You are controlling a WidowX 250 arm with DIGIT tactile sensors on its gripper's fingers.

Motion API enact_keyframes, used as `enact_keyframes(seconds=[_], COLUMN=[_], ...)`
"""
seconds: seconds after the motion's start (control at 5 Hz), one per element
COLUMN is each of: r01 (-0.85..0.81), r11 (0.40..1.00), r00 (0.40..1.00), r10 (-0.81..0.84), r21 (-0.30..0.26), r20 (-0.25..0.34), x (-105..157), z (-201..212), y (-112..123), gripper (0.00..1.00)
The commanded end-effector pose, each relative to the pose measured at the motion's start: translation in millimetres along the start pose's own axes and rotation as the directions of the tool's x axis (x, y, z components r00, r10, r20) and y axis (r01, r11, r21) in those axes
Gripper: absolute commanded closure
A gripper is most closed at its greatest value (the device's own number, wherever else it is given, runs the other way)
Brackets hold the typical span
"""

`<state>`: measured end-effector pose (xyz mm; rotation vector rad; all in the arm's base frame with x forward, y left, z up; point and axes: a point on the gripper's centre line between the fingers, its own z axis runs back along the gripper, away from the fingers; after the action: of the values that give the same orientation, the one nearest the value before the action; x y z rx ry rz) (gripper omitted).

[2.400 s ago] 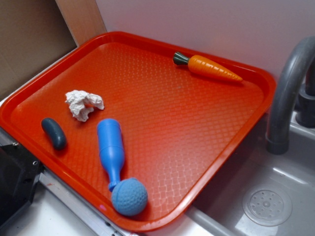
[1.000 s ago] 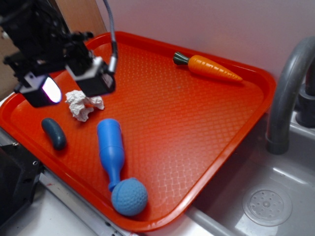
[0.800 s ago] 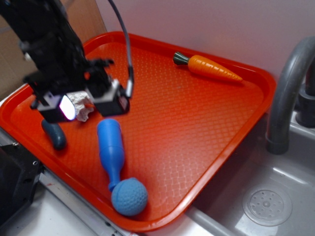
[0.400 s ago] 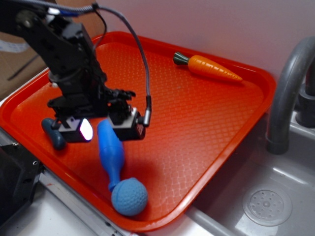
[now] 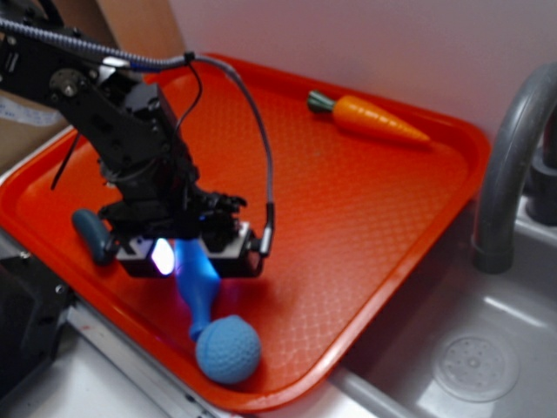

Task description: Grab the blue bottle.

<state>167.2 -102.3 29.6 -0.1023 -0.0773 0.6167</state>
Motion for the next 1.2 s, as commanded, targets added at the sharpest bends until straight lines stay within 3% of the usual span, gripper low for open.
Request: enact_keyframes(seconds=[0.0, 0.2, 0.4, 0.6, 0.8, 1.0], r01=[0.018, 0.051, 0.133, 0.293, 0.459, 0.465], r11=[1.0, 0.999, 0.99, 0.956, 0.888, 0.885], r00=[0.999, 0.998, 0.989, 0.956, 0.887, 0.882], r10=[-0.018, -0.051, -0.136, -0.294, -0.459, -0.463], r21=[-0.012, -0.002, 0.046, 0.033, 0.019, -0.008], r20=[0.032, 0.048, 0.054, 0.022, 0.037, 0.088], x=[-4.5, -2.4, 8.9, 27.5, 45.5, 55.5], z=[-1.1, 3.3, 22.0, 47.5, 90.1, 131.2], y=[0.2, 1.0, 1.1, -9.6, -30.8, -40.2], gripper=[1.0, 1.0, 1.0, 1.0, 1.0, 1.0])
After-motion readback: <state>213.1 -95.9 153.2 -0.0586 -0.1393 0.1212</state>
